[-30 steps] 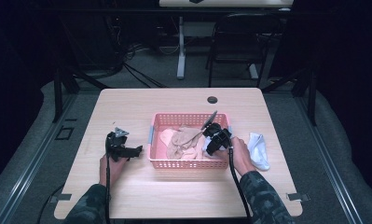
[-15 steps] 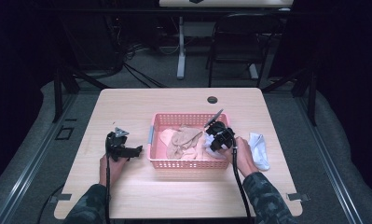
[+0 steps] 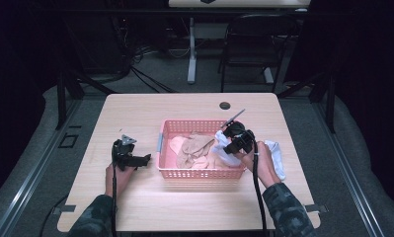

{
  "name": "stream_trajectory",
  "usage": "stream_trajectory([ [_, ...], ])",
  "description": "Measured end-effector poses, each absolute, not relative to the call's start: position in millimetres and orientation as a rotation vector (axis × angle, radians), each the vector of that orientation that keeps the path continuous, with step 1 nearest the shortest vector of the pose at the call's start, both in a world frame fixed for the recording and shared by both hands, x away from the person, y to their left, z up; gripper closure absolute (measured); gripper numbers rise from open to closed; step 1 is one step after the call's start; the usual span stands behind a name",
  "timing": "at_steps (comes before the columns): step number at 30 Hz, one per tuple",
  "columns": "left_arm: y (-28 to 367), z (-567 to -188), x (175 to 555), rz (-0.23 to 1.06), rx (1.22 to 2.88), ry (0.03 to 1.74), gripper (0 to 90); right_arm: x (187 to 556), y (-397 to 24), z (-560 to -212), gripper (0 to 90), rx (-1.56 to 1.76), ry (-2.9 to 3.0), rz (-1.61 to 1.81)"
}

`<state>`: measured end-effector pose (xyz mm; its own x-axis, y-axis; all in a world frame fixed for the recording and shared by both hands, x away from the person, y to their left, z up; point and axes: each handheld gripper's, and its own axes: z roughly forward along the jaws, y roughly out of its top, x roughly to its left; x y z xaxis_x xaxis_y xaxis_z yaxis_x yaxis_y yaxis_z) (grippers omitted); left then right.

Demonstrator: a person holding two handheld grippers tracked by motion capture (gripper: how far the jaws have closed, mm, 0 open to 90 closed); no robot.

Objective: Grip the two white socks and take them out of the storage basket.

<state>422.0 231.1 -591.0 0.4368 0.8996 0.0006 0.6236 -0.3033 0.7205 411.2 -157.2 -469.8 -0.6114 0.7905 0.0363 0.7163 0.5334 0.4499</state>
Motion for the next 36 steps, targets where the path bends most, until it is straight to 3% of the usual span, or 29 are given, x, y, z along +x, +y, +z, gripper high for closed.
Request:
stream_trajectory([
  [17, 231, -591, 422, 0.545, 2.041, 1.275, 4.7, 401, -177, -424, 81.5, 1.221, 2.552, 0.714],
  [36, 231, -591, 422, 0.544, 2.040, 1.276, 4.7, 395, -188, -397, 81.5, 1.214, 2.504, 0.761],
])
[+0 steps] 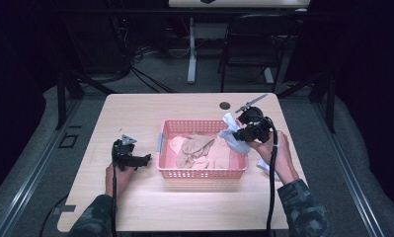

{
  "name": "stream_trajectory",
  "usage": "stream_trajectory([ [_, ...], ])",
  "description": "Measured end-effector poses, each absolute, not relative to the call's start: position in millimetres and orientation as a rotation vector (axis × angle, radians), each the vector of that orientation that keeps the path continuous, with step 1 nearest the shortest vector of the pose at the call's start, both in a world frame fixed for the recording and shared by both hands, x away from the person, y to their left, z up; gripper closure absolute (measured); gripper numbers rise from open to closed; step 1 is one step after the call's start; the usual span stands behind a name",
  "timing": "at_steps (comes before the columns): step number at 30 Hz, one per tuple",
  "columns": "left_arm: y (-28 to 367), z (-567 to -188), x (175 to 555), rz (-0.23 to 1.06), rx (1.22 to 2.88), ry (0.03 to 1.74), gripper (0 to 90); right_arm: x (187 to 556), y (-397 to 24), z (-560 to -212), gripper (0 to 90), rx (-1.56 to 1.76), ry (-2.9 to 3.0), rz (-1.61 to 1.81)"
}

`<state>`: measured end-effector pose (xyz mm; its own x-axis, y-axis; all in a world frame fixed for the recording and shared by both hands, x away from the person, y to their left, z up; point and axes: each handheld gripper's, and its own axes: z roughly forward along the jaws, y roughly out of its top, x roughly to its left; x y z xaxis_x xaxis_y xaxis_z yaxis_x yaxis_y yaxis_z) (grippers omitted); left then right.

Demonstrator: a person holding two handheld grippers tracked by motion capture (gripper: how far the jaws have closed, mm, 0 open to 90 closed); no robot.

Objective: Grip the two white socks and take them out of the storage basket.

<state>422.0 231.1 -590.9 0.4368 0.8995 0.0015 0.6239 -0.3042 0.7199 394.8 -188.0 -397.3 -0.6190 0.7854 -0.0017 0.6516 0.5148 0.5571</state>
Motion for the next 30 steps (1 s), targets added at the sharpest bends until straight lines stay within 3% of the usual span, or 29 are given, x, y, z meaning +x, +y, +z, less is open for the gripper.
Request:
stream_trajectory([
  [19, 231, -591, 422, 0.546, 2.038, 1.276, 4.7, 383, -231, -377, 81.4, 1.277, 2.397, 0.785],
  [30, 231, -591, 422, 0.547, 2.038, 1.276, 4.7, 377, -271, -387, 81.4, 1.363, 2.331, 0.726],
])
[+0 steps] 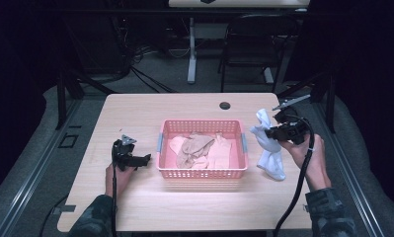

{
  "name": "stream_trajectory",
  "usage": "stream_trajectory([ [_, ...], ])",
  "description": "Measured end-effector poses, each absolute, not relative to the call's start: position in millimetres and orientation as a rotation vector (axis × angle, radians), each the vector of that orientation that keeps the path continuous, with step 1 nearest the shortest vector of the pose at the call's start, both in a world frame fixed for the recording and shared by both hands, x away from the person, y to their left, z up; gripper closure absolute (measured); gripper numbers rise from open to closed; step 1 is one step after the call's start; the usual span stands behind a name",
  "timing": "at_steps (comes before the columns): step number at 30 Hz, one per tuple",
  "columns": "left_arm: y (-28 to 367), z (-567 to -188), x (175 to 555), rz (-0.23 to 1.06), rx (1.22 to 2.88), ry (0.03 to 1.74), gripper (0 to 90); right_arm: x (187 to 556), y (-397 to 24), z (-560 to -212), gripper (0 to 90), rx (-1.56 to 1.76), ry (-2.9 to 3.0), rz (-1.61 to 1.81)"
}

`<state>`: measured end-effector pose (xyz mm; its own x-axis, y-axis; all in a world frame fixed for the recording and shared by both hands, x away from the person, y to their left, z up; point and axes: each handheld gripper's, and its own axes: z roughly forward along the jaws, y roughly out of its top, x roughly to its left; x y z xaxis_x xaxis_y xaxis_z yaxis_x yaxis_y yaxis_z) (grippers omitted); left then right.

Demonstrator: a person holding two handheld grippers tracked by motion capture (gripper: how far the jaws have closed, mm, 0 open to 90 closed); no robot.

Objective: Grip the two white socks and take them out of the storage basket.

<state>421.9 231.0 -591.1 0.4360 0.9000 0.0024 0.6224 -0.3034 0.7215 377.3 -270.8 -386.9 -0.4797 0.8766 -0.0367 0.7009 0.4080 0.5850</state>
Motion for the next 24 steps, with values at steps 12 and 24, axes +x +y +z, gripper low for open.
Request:
stream_trajectory([
  [12, 231, -591, 422, 0.546, 2.037, 1.277, 4.7, 386, -294, -418, 81.3, 1.472, 2.321, 0.673],
  [24, 231, -591, 422, 0.546, 2.038, 1.276, 4.7, 402, -290, -476, 81.0, 1.555, 2.407, 0.593],
])
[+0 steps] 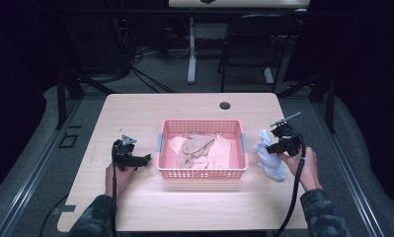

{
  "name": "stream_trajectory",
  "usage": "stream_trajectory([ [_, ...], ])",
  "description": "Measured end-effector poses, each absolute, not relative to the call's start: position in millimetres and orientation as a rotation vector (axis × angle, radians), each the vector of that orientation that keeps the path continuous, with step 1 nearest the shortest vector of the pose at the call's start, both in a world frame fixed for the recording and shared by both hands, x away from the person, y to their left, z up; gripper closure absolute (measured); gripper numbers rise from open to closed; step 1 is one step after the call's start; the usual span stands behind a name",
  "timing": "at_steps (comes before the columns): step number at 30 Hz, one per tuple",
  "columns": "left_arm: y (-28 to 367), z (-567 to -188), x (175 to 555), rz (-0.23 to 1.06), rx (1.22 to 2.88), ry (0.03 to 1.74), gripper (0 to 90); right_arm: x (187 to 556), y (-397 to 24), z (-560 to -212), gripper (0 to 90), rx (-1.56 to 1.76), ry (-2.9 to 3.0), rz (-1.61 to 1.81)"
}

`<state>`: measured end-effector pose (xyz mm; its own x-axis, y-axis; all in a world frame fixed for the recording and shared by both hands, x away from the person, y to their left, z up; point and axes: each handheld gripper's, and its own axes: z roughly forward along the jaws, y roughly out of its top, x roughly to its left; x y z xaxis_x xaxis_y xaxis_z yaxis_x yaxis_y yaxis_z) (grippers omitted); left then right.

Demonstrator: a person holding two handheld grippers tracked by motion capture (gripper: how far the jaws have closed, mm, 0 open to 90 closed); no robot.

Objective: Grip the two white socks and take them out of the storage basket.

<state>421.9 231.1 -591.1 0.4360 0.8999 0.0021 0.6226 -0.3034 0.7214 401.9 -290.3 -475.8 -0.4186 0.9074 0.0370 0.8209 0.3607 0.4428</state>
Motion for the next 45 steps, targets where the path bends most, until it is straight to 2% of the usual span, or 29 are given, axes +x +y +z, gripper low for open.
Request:
stream_trajectory([
  [10, 231, -591, 422, 0.546, 2.038, 1.275, 4.7, 412, -288, -520, 79.7, 1.628, 2.512, 0.531],
  [25, 231, -591, 422, 0.546, 2.038, 1.275, 4.7, 413, -295, -533, 78.1, 1.663, 2.511, 0.591],
  [28, 231, -591, 422, 0.547, 2.038, 1.275, 4.7, 413, -292, -528, 58.4, 1.648, 2.497, 0.528],
  [30, 231, -591, 422, 0.548, 2.038, 1.276, 4.7, 412, -293, -525, 52.2, 1.641, 2.504, 0.538],
  [33, 231, -591, 422, 0.548, 2.038, 1.276, 4.7, 410, -296, -519, 37.2, 1.639, 2.472, 0.574],
  [36, 231, -591, 422, 0.548, 2.038, 1.276, 4.7, 407, -298, -509, 18.1, 1.630, 2.445, 0.594],
  [45, 231, -591, 422, 0.548, 2.038, 1.275, 4.7, 391, -295, -486, 0.0, 1.565, 2.412, 0.647],
])
